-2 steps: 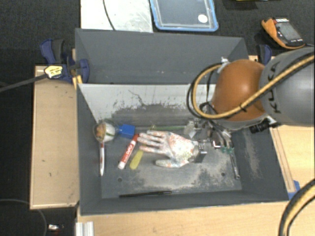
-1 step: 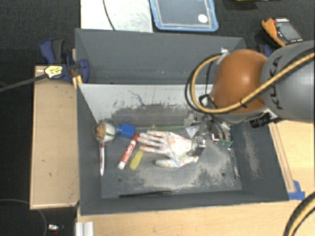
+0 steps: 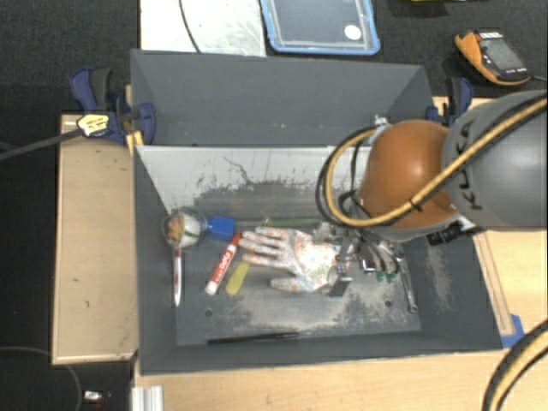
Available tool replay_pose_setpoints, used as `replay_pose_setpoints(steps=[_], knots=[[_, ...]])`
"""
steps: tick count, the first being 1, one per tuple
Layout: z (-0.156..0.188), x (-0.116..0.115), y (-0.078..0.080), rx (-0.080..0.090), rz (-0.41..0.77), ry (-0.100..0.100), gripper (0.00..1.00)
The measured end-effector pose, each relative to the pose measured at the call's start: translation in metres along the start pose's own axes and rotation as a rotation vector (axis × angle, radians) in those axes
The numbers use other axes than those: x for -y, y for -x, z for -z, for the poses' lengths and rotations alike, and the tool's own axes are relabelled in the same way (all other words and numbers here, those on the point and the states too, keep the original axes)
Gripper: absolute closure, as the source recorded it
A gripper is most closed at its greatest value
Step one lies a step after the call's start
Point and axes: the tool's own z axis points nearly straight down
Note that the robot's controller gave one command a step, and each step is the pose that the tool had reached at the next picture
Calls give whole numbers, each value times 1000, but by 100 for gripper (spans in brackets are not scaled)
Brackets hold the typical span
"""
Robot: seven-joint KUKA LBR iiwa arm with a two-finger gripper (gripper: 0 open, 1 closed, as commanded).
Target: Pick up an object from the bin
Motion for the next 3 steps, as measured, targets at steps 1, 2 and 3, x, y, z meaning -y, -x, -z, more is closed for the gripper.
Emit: replay_pose_setpoints(steps=[1, 2, 3], knots=[[-43, -48, 36, 12, -47, 1, 0], [-18, -63, 32, -2, -49, 0, 0], [38, -59, 38, 20, -61, 6, 0]])
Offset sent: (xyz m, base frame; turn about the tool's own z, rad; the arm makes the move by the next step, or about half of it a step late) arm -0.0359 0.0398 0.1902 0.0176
